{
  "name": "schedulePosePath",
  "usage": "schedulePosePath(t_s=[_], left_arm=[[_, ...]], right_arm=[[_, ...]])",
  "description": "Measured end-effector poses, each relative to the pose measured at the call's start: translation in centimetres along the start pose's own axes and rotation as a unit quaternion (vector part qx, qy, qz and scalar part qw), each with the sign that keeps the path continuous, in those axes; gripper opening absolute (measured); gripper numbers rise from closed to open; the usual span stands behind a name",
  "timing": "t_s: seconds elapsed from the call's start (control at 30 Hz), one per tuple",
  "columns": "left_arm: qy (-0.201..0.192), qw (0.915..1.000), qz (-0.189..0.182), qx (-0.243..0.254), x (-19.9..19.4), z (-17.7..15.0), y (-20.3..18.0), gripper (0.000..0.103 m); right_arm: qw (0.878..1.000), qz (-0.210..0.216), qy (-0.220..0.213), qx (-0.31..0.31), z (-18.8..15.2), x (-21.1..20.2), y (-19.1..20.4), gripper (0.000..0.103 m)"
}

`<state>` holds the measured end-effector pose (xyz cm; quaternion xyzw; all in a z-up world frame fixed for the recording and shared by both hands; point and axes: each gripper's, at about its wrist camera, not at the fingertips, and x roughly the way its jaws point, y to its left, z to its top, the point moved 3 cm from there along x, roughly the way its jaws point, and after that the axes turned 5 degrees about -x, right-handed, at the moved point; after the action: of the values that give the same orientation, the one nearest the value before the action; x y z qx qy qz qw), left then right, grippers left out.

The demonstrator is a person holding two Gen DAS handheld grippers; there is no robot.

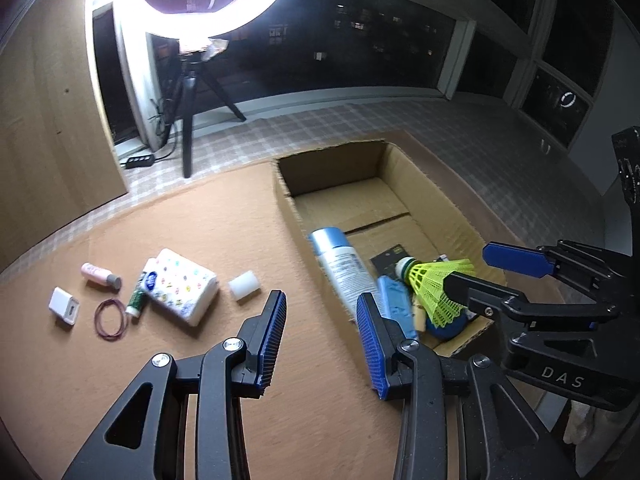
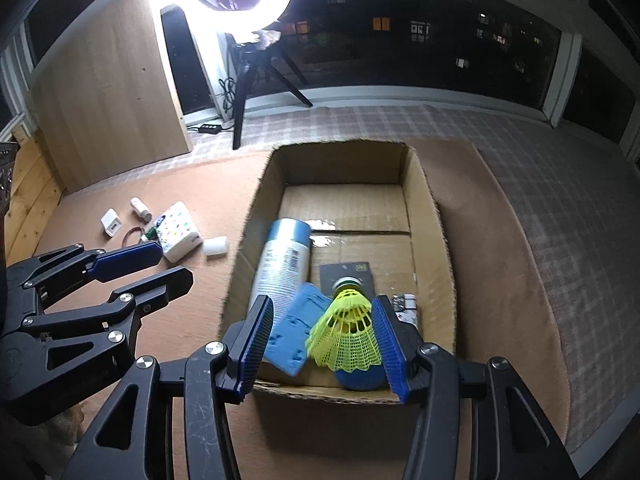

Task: Organize objects
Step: 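Open both tools to drop the stand and tape measure into the box, then move the right tool to the patterned tissue pack and close on it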

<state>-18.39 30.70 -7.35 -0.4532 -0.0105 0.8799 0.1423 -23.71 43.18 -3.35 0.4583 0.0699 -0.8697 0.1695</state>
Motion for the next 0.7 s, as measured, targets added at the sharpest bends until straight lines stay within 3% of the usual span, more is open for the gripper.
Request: schedulePosePath(t_s=[0.7], left_arm=[[-0.003, 0.9957, 0.046, -0.08, -4.8, -2.9, 12.1, 0.04]], right_arm=[[0.999, 0.024, -0.004, -0.047, 1.9, 0.7, 8.4, 0.049]])
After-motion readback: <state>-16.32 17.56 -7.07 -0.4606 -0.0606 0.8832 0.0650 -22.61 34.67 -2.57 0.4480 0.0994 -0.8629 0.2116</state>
